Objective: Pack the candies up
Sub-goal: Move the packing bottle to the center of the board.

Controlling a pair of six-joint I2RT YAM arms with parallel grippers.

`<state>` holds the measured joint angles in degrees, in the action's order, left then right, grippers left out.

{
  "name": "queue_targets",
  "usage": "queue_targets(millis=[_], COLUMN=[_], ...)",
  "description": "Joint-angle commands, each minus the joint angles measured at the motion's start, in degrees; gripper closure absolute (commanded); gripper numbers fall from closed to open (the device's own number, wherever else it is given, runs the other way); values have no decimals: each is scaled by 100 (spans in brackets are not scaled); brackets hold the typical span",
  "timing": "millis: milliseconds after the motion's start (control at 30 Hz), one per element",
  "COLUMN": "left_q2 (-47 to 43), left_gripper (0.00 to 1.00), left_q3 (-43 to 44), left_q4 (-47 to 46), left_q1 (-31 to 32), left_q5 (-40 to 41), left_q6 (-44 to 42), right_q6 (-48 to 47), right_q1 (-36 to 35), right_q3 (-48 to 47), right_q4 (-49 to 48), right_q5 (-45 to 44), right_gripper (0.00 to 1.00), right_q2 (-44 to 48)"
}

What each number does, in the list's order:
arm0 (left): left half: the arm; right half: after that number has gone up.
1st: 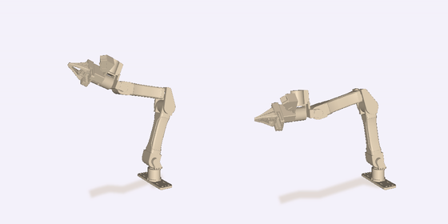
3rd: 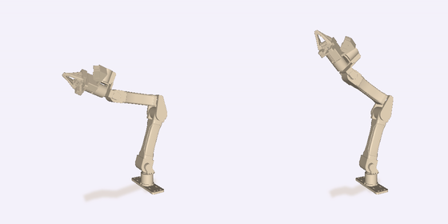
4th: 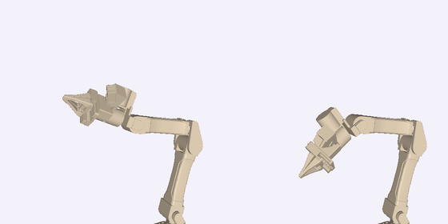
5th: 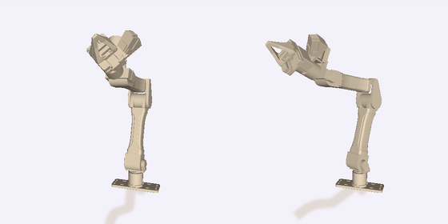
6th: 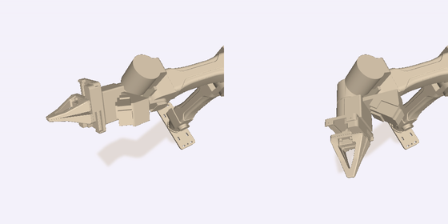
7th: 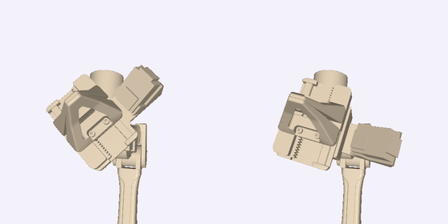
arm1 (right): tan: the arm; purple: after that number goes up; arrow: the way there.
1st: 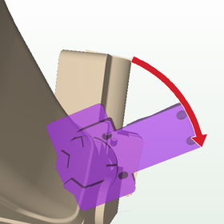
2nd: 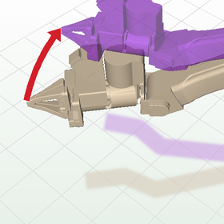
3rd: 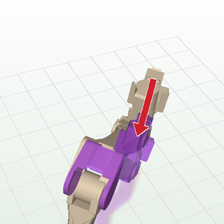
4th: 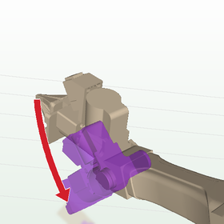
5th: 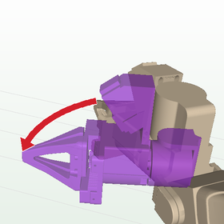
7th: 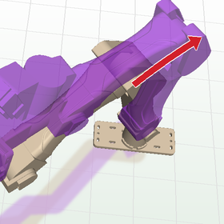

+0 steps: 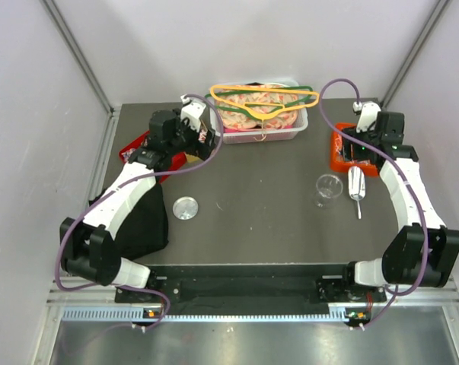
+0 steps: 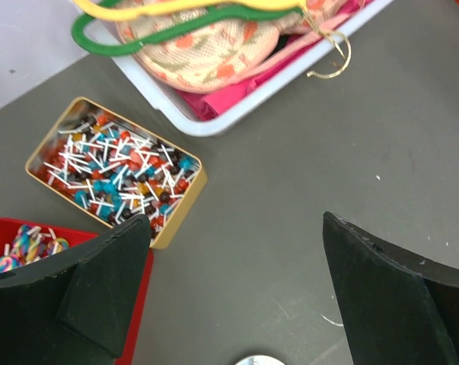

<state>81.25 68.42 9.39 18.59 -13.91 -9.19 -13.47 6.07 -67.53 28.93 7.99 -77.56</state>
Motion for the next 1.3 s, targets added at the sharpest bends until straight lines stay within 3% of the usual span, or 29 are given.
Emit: queue_targets(millis=[0, 300, 567, 833, 1100, 1267], left_q2=[4, 101, 75, 40, -39, -57], left_gripper=[1, 1, 1, 1, 1, 1], left_q3=[-136, -101, -84, -75, -119, -127], left_q4=[-350, -368, -262, -121, -95, -112], left_q1=[57, 101, 101, 101, 92, 75], left_q5=[-68, -68, 38, 222, 520, 934], left_q6=[-100, -57, -144, -302, -382, -320], right_q6=[-207, -849, -1008, -1017, -955, -850], right_q1=[0, -255, -290, -501, -1037, -1659], right_q3=[46, 758, 1250, 1260, 1172, 979], right_q4=[113, 640, 430, 438, 552, 675], right_q5=[852, 783, 529, 458, 265, 203], right_gripper=[38, 41, 45, 74, 86, 86], right_q2=[126, 294, 268, 118, -49, -5])
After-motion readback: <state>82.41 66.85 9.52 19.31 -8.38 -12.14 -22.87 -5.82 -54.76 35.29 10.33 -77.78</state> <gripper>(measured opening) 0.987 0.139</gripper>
